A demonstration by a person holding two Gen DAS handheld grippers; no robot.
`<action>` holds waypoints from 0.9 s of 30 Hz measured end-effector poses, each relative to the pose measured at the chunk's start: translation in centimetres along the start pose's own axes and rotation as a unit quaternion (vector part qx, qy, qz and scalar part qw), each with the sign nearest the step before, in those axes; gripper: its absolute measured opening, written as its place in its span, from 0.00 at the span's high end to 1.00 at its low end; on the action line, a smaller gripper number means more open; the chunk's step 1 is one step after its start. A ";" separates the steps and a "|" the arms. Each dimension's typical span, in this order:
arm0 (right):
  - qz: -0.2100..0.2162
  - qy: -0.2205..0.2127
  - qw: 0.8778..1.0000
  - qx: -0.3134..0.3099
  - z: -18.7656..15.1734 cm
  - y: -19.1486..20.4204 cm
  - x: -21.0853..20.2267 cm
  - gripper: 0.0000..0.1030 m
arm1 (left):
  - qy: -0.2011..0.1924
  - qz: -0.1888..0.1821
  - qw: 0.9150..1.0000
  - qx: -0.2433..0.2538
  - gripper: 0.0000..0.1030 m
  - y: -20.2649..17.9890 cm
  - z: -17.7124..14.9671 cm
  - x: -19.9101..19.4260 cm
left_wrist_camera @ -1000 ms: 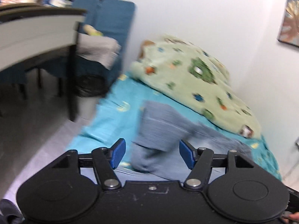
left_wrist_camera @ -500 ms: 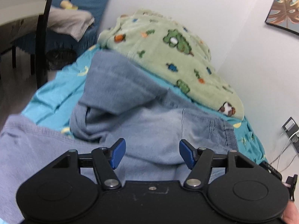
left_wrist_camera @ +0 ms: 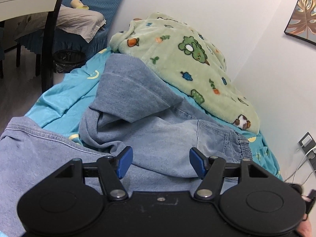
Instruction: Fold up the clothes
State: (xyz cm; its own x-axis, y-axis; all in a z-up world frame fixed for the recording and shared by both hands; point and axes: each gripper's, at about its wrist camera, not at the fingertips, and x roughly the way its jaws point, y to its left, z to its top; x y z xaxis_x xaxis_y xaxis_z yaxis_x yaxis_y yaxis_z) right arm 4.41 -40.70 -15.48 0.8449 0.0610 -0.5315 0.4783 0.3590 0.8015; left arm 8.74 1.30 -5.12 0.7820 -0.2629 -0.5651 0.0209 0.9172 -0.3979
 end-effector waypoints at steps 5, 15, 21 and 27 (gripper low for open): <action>0.087 -0.090 0.989 -0.078 0.4 2.8 -3.7 0.87 | -0.007 -0.004 1.000 -0.002 0.41 0.0 0.0 -0.4; -0.036 -0.043 0.997 0.050 0.9 -3.4 -0.9 0.69 | 0.002 -0.008 1.000 0.005 0.41 -0.2 -0.2 -0.2; -0.005 -0.066 0.995 0.068 1.3 -4.1 0.0 0.42 | 0.006 -0.009 1.000 0.000 0.41 0.0 -0.3 0.0; 0.015 -0.065 0.995 0.079 1.3 -2.8 0.7 0.88 | 0.011 -0.012 1.000 0.003 0.41 -0.2 -0.5 0.3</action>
State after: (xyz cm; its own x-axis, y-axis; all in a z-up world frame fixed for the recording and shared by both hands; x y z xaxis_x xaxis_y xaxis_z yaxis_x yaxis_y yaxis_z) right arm 3.99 -42.88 -17.69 0.8780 -0.0557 -0.4754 0.4760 0.2067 0.8548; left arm 8.70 0.86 -5.58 0.7676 -0.2907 -0.5712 0.0431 0.9126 -0.4065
